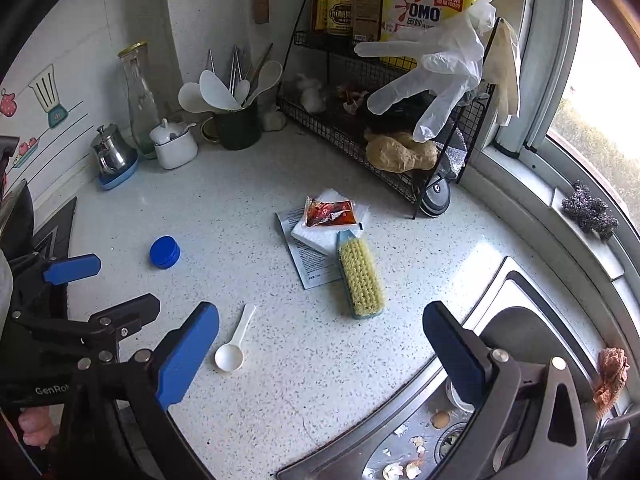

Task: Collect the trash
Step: 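Grasp the yellow-bristled scrub brush with the right gripper, then grasp the white plastic spoon with the left gripper while the right gripper holds the brush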

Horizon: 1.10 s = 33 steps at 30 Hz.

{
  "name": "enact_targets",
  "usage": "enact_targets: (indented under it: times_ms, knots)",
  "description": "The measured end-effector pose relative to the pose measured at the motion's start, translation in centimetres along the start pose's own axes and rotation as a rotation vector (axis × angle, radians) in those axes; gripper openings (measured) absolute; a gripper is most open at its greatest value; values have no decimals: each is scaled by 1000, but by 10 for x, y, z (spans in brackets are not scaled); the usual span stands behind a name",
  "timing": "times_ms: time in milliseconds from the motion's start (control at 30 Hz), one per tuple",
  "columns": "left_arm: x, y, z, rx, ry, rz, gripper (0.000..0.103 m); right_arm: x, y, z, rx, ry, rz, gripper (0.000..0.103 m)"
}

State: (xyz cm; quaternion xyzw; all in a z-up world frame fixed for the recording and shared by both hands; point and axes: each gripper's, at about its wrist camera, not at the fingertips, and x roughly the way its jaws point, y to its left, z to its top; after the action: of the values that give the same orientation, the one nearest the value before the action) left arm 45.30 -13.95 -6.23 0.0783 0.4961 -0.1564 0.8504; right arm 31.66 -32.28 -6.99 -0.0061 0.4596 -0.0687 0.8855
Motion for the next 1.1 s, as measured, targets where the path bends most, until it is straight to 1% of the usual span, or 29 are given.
enact_targets:
  times_ms: [200, 333, 533, 667, 700, 733, 800, 867, 900, 933, 967, 1000, 1033, 1100]
  knots:
    - [40, -10, 23, 3, 78, -3, 84, 32, -20, 16, 4, 57, 21, 102]
    - [69, -16, 30, 12, 126, 16, 84, 58, -30, 18, 17, 107, 36, 102]
    - [106, -24, 38, 42, 161, 55, 84, 99, -46, 16, 8, 168, 75, 102]
    - [124, -24, 43, 31, 183, 58, 84, 118, -52, 18, -7, 201, 96, 102]
    - [127, -24, 43, 28, 187, 56, 84, 121, -52, 19, -13, 208, 99, 96]
    - [130, -24, 43, 26, 191, 59, 84, 124, -53, 19, -20, 212, 102, 87]
    - [134, -24, 43, 24, 198, 68, 84, 131, -52, 21, -36, 227, 98, 76]
    - [138, -25, 42, 19, 204, 64, 84, 137, -51, 20, -39, 250, 121, 70]
    - [139, -24, 42, 15, 207, 65, 84, 139, -50, 20, -38, 258, 132, 63]
    - [140, -22, 41, 13, 212, 66, 84, 140, -49, 19, -40, 265, 133, 52]
    - [140, -21, 40, 12, 213, 66, 84, 141, -47, 18, -46, 269, 123, 49]
    - [139, -20, 38, 11, 213, 64, 84, 139, -45, 17, -56, 256, 105, 42]
    - [138, -19, 36, 13, 213, 58, 84, 137, -44, 16, -59, 254, 106, 37]
    - [133, -18, 32, 13, 211, 41, 84, 131, -41, 14, -60, 250, 109, 37]
